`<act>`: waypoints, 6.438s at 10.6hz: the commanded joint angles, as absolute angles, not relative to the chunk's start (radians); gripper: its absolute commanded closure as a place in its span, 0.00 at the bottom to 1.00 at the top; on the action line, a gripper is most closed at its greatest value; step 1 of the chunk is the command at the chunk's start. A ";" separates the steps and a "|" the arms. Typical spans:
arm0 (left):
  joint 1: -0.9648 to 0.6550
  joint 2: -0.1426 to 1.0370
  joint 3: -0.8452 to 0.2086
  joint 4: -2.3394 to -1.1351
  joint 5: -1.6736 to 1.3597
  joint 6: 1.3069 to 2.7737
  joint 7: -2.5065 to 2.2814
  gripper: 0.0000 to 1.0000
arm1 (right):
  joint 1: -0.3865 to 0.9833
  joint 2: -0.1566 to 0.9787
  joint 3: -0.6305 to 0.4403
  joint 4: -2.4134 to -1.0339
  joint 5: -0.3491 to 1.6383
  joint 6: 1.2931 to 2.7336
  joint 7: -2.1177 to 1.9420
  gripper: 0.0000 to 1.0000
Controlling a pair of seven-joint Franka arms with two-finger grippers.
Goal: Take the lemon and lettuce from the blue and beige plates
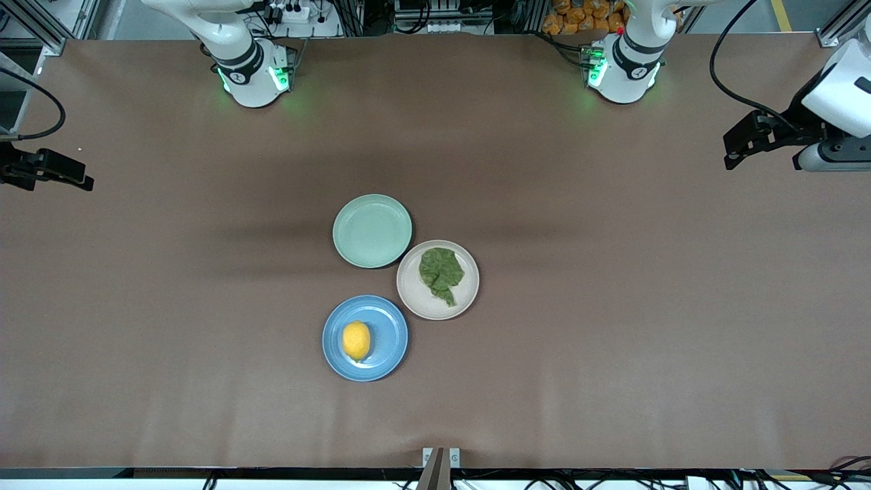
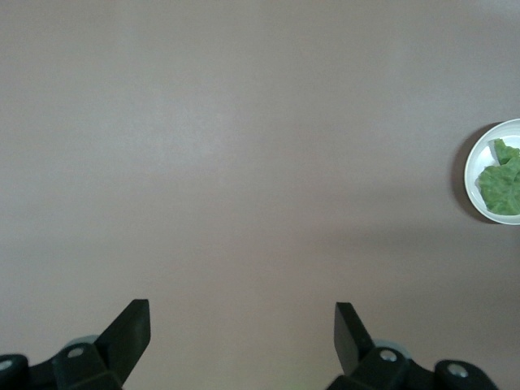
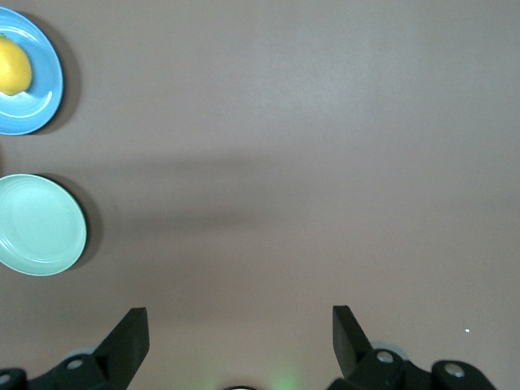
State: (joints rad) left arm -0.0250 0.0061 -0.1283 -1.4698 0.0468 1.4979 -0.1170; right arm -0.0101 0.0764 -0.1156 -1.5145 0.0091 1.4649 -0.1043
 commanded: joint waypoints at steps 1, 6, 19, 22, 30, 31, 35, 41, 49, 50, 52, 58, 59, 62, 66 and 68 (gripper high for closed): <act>-0.020 0.006 -0.126 -1.476 0.026 1.485 -0.104 0.00 | -0.029 0.093 -0.104 -1.519 0.068 1.468 -0.140 0.00; -0.038 0.047 -0.129 -1.477 -0.047 1.494 -0.106 0.00 | 0.052 0.233 -0.100 -1.517 0.193 1.676 -0.112 0.00; -0.348 0.418 -0.130 -1.465 -0.173 1.948 -0.480 0.00 | 0.432 0.682 -0.098 -1.483 0.408 2.495 -0.006 0.00; -0.434 0.503 -0.123 -1.463 -0.170 2.072 -0.498 0.00 | 0.462 0.733 -0.098 -1.483 0.410 2.592 -0.002 0.00; -0.595 0.690 -0.085 -1.460 -0.126 2.382 -0.546 0.00 | 0.497 0.916 -0.098 -1.394 0.405 2.763 -0.005 0.00; -0.641 0.707 -0.045 -1.459 -0.120 2.404 -0.554 0.00 | 0.500 0.919 -0.098 -1.394 0.405 2.764 -0.005 0.00; -0.712 0.775 0.023 -1.425 -0.115 2.422 -0.558 0.00 | 0.508 0.927 -0.100 -1.399 0.396 2.764 -0.008 0.00; -0.712 0.776 0.021 -1.428 -0.114 2.422 -0.558 0.00 | 0.511 0.925 -0.101 -1.443 0.390 2.763 -0.080 0.00; -0.726 0.808 0.021 -1.428 -0.114 2.422 -0.558 0.00 | 0.497 0.910 -0.100 -1.443 0.400 2.703 -0.071 0.92; -0.726 0.808 0.021 -1.428 -0.114 2.422 -0.558 0.00 | 0.497 0.894 -0.103 -1.437 0.405 2.630 -0.063 0.92; -0.726 0.810 0.023 -1.428 -0.114 2.422 -0.560 0.00 | 0.488 0.852 -0.116 -1.428 0.406 2.483 -0.061 0.92; -0.726 0.813 0.023 -1.427 -0.114 2.424 -0.560 0.00 | 0.428 0.805 -0.196 -1.258 0.405 2.016 -0.066 0.92; -0.726 0.813 0.023 -1.427 -0.114 2.424 -0.560 0.00 | 0.402 0.804 -0.196 -1.246 0.405 1.976 -0.072 0.91; -0.727 0.828 0.023 -1.427 -0.114 2.460 -0.558 0.00 | 0.307 0.775 -0.198 -1.236 0.391 1.869 -0.136 0.91; -0.744 0.859 0.023 -1.427 -0.114 2.511 -0.560 0.00 | 0.259 0.718 -0.340 -1.239 0.301 1.614 -0.300 0.88; -0.744 0.862 0.026 -1.427 -0.079 2.513 -0.557 0.00 | 0.255 0.701 -0.403 -1.278 0.276 1.574 -0.321 0.87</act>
State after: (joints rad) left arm -0.7350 0.8485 0.0137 -1.4456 -0.1295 2.5005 -0.5309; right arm 0.2491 0.7323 -0.3745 -1.2284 0.3002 1.5981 -0.3032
